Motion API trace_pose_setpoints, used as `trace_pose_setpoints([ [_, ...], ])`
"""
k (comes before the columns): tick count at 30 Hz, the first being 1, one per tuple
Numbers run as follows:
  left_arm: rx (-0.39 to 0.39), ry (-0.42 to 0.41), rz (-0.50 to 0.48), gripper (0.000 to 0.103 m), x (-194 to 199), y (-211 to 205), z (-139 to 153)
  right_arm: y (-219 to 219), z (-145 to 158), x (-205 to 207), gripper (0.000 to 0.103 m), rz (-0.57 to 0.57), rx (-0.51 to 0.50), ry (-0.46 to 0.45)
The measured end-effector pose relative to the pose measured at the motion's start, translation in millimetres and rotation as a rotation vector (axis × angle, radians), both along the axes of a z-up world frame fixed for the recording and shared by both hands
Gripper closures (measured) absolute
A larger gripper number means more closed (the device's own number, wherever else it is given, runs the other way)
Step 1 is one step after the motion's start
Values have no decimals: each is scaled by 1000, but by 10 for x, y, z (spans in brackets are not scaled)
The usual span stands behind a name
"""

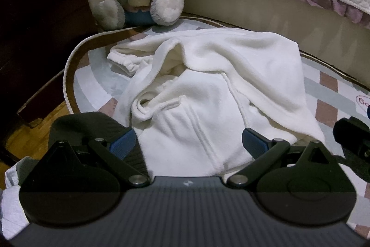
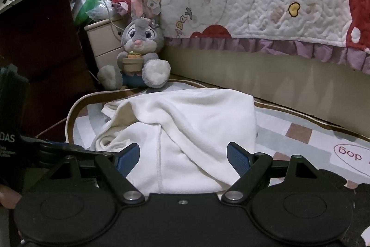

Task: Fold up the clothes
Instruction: 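Move both grippers open toward the white fleece garment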

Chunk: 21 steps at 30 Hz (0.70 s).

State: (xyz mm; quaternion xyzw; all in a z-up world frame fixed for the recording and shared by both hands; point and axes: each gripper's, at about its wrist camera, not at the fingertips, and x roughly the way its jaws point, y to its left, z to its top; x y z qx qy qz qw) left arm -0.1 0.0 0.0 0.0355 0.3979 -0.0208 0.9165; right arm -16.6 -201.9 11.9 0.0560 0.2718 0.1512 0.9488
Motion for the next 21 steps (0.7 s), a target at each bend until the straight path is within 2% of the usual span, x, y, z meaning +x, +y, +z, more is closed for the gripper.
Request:
trace_pose_setpoints([
  [8, -15, -3, -10, 3, -20, 65, 14, -25, -6, 24, 17, -25, -11, -6],
  [11, -29, -38, 16, 5, -2, 74, 68, -35, -11, 31, 17, -26, -11, -9],
  [14, -49, -104, 34, 5, -28, 109, 179, -87, -14, 22, 17, -11, 32, -24],
  [15, -78, -120, 33, 5, -22, 130, 214, -106, -15, 21, 17, -8, 49, -29],
  [18, -119, -85, 35, 5, 51, 194, 246, -148, -69, 34, 17, -2, 93, -29],
  [19, -107, -83, 80, 5, 93, 214, 242, -144, -106, 48, 17, -3, 84, -29],
  [20, -73, -103, 220, 5, 149, 230, 229, -139, -143, 62, 17, -4, 75, -28],
  [21, -41, -85, 207, 5, 228, 254, 202, -124, -174, 91, 17, -4, 58, -25],
])
